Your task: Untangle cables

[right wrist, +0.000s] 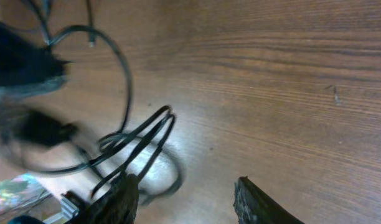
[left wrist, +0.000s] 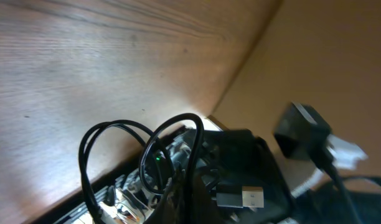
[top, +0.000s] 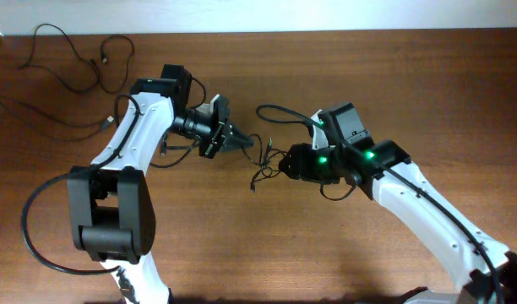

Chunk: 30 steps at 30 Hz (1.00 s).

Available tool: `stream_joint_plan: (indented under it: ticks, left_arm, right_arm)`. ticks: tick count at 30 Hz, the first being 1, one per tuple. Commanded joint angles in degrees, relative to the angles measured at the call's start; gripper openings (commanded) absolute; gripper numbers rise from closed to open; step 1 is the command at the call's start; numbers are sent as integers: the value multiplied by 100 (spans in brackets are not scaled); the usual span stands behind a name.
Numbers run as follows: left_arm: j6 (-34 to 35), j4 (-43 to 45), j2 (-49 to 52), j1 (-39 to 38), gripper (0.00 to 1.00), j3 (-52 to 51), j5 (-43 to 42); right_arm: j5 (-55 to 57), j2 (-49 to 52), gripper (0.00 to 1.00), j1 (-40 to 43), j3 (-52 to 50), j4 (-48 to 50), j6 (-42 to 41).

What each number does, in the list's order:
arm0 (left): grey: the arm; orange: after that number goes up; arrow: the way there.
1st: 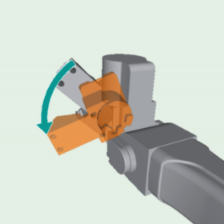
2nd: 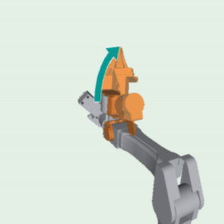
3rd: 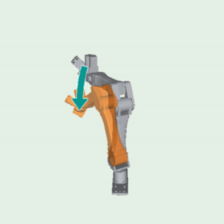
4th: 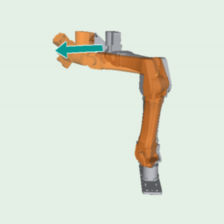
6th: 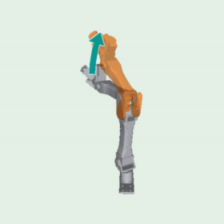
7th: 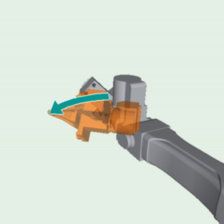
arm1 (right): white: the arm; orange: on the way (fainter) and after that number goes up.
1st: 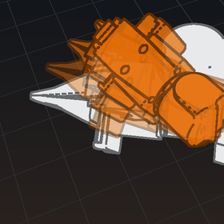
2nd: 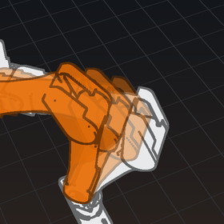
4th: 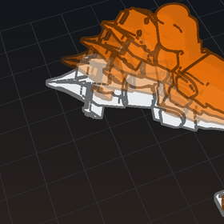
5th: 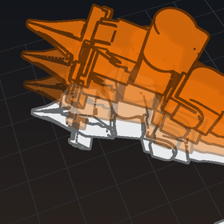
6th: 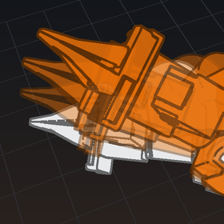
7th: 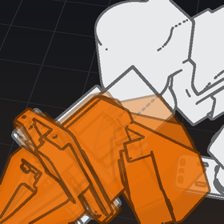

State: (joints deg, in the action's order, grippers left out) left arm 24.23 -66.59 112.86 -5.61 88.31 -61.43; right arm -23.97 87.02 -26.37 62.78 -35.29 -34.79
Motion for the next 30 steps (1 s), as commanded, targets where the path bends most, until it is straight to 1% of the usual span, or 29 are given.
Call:
stream_joint_plan:
  ticks: [1, 2, 3, 4, 5, 6, 7, 8, 9, 11, 12, 13, 14, 15, 16, 17, 18, 19, 20, 21, 23, 26, 28, 30]
  left_arm:
    - [-116, -11, 7, -2, 0, -11, -531]
    - [-118, -11, 7, -2, 0, -11, -522]
    - [-129, -11, 7, -2, 0, -11, -520]
    - [-164, -7, 7, 0, 0, -11, -507]
    - [-162, -7, 7, 9, 0, -11, -262]
    - [-160, -7, 7, 37, 0, -11, 203]
    - [-157, -9, 7, 79, 0, -11, 793]
    - [-109, -9, 7, 133, 0, -11, 1517]
    - [15, -9, 7, 164, 0, -11, 2046]
    - [868, -13, 7, 175, 0, -11, 3991]
    - [1178, -35, 7, 162, 0, -11, 4470]
    - [1226, -42, 7, 160, 0, -11, 4465]
    - [1222, -50, 7, 153, 0, -11, 4229]
    - [1132, -55, 7, 122, 0, -11, 3733]
    - [262, 37, 7, 63, 0, -11, 2430]
    - [-1093, 129, 7, 2, 0, -11, 726]
    - [-2009, 107, 7, -39, 0, -11, -363]
    - [-3082, -17, 7, -94, 0, -11, -1449]
    - [-3287, 140, 7, -118, 0, -11, -1405]
    - [-3010, 361, 7, -129, 0, -11, -702]
    - [-1563, 367, -4, -181, 0, -9, 977]
    - [-1545, 271, -348, -190, 0, 101, 1447]
    - [-1545, 205, -997, -177, 0, 334, 1585]
    - [-1519, 374, -1519, -225, 0, 398, 1672]
  right_arm:
    - [61, 254, 50, -37, 15, 118, -83]
    - [46, 317, 50, -37, 15, 164, -81]
    - [70, 352, 45, -35, 15, 186, -79]
    - [238, 376, 37, -33, 15, 162, -79]
    - [546, 376, 26, -20, 15, 63, -79]
    - [870, 376, 15, -11, 17, -94, -81]
    - [1191, 376, 6, 33, 17, -321, -85]
    - [1338, 372, 4, 114, 17, -525, -155]
    - [1340, 367, 4, 208, 17, -649, -173]
    - [1220, 356, 4, 404, 39, -859, -243]
    - [1207, 354, 4, 439, 66, -911, -332]
    - [1093, 343, 4, 437, 87, -901, -339]
    - [756, 343, 4, 437, 103, -793, -326]
    - [345, 345, 4, 431, 103, -599, -184]
    - [-37, 345, 5, 426, 103, -367, 57]
    - [-136, 345, 7, 426, 103, -295, 118]
    - [-131, 345, 7, 428, 103, -295, 120]
    - [-133, 345, 7, 428, 103, -304, 120]
    - [-133, 345, 7, 428, 103, -308, 118]
    - [-136, 345, 7, 426, 103, -306, 116]
    - [-136, 345, 7, 428, 103, -308, 116]
    - [-136, 345, 7, 428, 103, -350, 118]
    - [-136, 345, 8, 433, 103, -321, 116]
    - [-216, 345, 8, 433, 103, -214, 116]
